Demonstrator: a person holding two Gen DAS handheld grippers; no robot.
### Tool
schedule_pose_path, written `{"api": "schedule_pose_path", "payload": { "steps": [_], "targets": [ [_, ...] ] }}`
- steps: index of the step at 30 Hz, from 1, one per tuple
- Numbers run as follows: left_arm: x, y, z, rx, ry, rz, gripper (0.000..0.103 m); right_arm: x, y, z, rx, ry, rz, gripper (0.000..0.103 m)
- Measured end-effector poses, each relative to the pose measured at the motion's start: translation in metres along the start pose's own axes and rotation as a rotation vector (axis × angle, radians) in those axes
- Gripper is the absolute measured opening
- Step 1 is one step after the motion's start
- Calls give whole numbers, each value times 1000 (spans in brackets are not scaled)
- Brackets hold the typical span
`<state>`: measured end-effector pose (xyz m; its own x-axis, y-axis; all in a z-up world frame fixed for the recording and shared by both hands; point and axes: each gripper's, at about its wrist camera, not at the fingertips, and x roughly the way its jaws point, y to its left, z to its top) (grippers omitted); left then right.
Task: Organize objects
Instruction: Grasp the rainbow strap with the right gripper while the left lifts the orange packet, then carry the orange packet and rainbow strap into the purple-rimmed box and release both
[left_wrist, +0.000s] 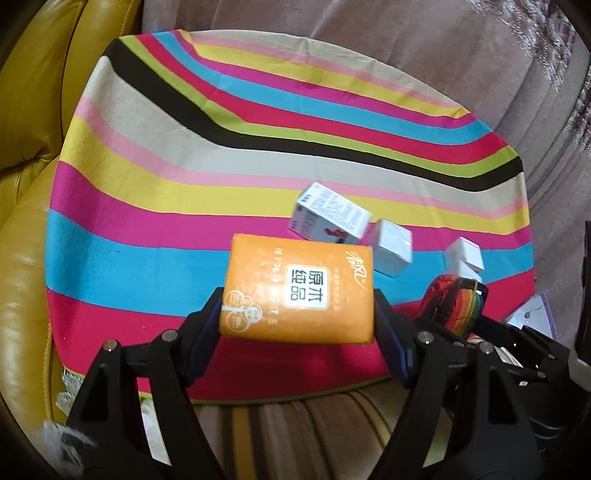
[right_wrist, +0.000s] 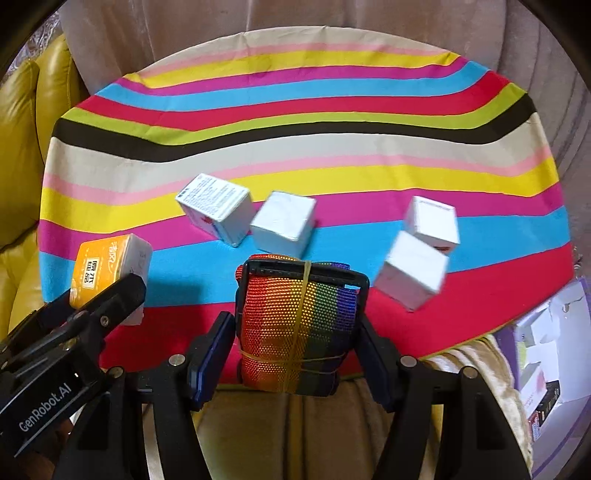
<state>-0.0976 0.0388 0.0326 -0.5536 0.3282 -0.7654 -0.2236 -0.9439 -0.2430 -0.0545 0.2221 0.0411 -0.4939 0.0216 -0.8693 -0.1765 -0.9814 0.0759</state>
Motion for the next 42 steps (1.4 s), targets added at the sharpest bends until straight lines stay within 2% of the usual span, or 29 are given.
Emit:
{"api": "schedule_pose_path", "payload": {
  "steps": [14,42],
  "targets": [
    [-9,-57,-11,90,14,-35,78,-27,-54,-9,87,-47,-26,65],
    [4,-179,-37,312,90,-143,78,-62,-172,-46,256,-80,-87,65]
  ]
}}
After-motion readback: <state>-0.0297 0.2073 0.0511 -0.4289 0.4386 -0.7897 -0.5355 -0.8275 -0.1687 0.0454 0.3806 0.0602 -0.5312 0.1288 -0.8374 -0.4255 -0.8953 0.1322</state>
